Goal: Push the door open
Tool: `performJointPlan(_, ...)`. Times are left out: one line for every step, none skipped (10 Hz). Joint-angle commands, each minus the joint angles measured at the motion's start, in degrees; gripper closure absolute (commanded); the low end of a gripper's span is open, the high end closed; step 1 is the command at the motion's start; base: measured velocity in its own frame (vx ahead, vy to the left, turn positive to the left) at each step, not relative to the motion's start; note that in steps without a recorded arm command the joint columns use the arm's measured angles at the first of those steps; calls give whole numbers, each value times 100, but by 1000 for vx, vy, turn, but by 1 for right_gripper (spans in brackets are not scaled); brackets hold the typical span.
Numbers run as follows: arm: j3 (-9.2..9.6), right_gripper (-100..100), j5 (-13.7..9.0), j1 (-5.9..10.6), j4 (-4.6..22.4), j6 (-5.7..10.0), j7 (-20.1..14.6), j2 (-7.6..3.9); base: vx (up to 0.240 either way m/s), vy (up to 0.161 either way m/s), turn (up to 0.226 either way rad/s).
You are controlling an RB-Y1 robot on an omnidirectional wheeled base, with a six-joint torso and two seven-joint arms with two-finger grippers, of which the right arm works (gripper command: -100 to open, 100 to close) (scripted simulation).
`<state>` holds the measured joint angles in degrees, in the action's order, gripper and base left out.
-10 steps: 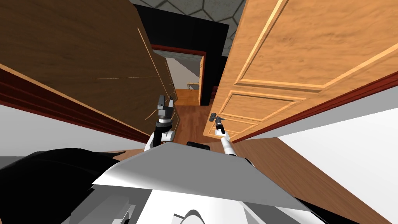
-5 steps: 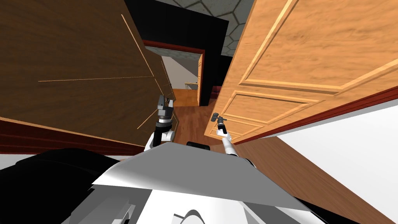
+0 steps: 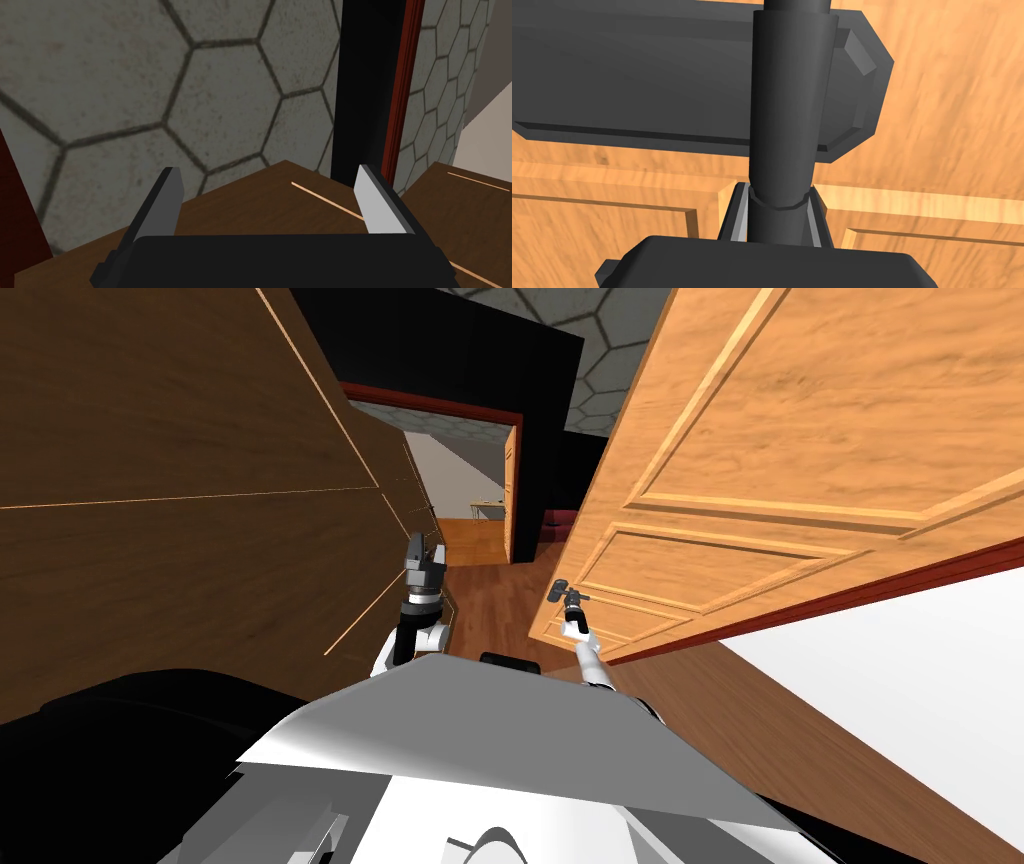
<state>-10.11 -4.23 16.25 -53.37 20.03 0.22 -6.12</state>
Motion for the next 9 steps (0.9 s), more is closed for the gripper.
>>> performJointPlan(-135,100,-16,5,-11,12,43,-19,149,119,-78)
performJointPlan(-176,100,-22,8,-3,13,54,-19,160,107,-62)
performJointPlan(-224,100,-30,10,7,15,67,-19,163,100,-60)
performJointPlan(-191,100,-27,19,67,23,51,-26,72,40,-36)
performJointPlan(-297,100,-51,14,69,34,73,-58,98,17,-44)
performJointPlan(-315,100,-55,12,70,34,77,-62,159,18,-42)
performJointPlan(-355,100,-63,7,71,34,87,-71,183,75,-31)
performJointPlan(-422,100,-77,-1,72,35,103,-86,195,68,-57)
performJointPlan(-472,100,-87,-7,73,35,116,-97,192,45,-66)
